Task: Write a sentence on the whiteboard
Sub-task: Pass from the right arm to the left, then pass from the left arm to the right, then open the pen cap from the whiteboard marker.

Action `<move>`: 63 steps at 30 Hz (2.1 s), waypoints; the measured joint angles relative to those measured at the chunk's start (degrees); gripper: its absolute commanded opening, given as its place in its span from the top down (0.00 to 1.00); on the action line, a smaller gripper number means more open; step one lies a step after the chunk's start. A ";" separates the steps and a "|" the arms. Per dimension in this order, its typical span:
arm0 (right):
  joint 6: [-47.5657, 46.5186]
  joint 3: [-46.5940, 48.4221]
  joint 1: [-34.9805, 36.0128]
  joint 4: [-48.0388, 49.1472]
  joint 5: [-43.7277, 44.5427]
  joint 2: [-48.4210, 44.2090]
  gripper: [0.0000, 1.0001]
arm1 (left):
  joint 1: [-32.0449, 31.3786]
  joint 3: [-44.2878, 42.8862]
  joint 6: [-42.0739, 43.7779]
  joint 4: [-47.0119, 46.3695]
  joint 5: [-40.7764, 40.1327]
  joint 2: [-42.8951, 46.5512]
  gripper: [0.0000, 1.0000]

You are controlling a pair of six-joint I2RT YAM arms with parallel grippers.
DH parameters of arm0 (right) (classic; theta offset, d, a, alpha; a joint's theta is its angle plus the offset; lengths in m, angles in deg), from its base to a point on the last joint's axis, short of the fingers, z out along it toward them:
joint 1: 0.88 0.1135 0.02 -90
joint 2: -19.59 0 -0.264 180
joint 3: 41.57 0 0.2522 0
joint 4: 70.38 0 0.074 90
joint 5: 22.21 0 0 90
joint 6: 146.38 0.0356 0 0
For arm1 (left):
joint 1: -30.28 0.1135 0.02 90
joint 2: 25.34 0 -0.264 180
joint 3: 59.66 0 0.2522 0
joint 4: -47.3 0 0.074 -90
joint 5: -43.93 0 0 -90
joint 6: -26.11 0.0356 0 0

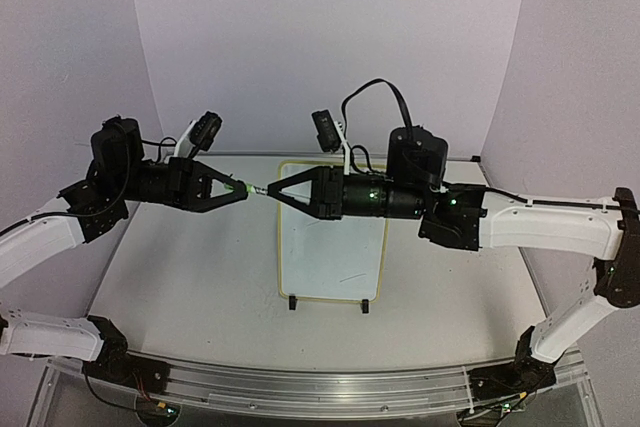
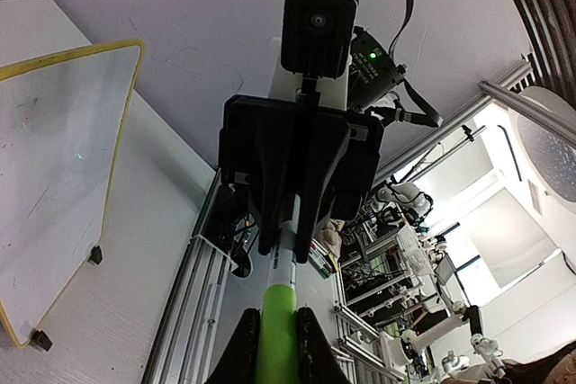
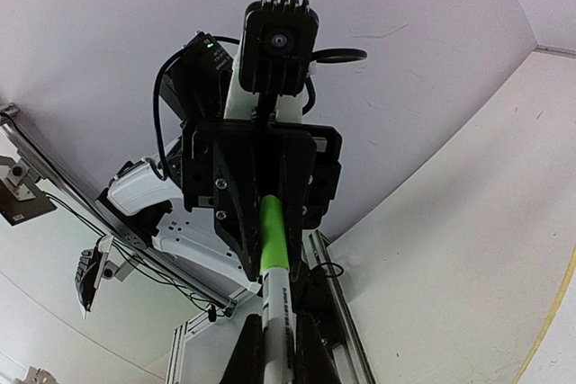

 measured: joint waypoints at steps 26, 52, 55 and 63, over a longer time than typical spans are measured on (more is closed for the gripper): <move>0.43 1.14 -0.35 -1.95 -3.16 0.87 0.85 | 0.00 0.06 -0.04 -0.61 -0.15 0.09 1.00; 0.94 0.74 -0.04 0.87 -2.40 0.87 1.00 | 0.04 1.20 -0.80 -2.08 -2.23 0.98 0.76; 0.96 0.64 -0.05 0.66 -2.27 0.87 1.00 | 0.02 0.95 -0.31 -1.82 -2.23 0.96 0.90; 0.48 0.48 -0.09 0.60 -2.14 0.87 1.00 | -0.02 0.44 0.35 -1.91 -1.64 1.05 1.00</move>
